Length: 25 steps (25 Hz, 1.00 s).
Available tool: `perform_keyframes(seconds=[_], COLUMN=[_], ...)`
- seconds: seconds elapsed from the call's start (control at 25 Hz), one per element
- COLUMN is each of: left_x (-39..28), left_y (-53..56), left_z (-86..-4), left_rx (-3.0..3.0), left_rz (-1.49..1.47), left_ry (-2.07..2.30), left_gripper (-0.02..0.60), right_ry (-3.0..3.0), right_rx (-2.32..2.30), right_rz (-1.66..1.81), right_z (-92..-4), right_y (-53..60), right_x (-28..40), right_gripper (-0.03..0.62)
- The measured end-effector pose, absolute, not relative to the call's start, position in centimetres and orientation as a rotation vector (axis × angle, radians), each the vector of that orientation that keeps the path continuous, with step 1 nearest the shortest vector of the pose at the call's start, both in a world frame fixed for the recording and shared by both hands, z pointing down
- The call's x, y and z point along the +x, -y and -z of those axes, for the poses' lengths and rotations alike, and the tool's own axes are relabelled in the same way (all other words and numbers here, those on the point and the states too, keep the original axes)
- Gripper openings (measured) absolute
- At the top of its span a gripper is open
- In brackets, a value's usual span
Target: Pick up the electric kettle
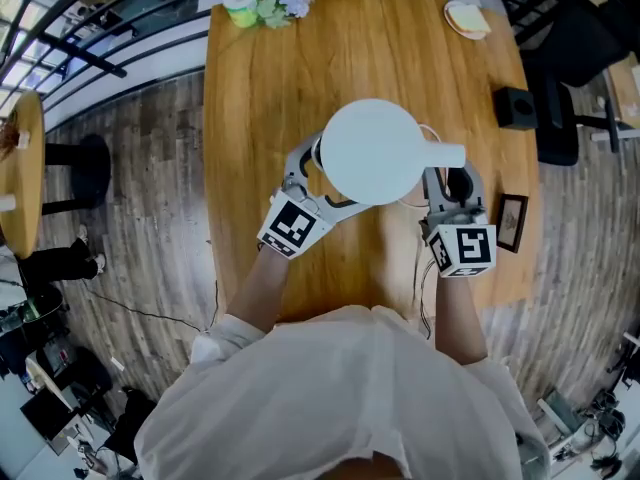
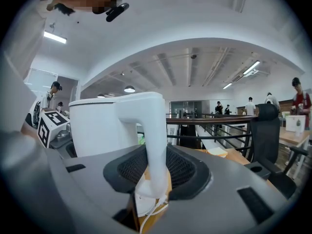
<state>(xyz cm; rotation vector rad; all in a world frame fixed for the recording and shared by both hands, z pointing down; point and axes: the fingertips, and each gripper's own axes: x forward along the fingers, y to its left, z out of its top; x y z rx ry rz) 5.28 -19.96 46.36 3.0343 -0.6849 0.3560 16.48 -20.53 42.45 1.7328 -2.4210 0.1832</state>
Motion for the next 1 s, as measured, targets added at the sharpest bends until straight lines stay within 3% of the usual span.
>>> perform_keyframes(seconds=[1.0], left_x=[4.4], left_y=[2.5], left_z=[-38.1], left_rx=[3.095], left_rz=[-0.371], left_ry=[0.637], left_gripper=[0.578], right_ry=[2.445], right_rx=[1.817], right_rz=[-0.198], right_z=[-35.1], right_y=[2.5], right_x=[15.9], right_gripper=[0.117])
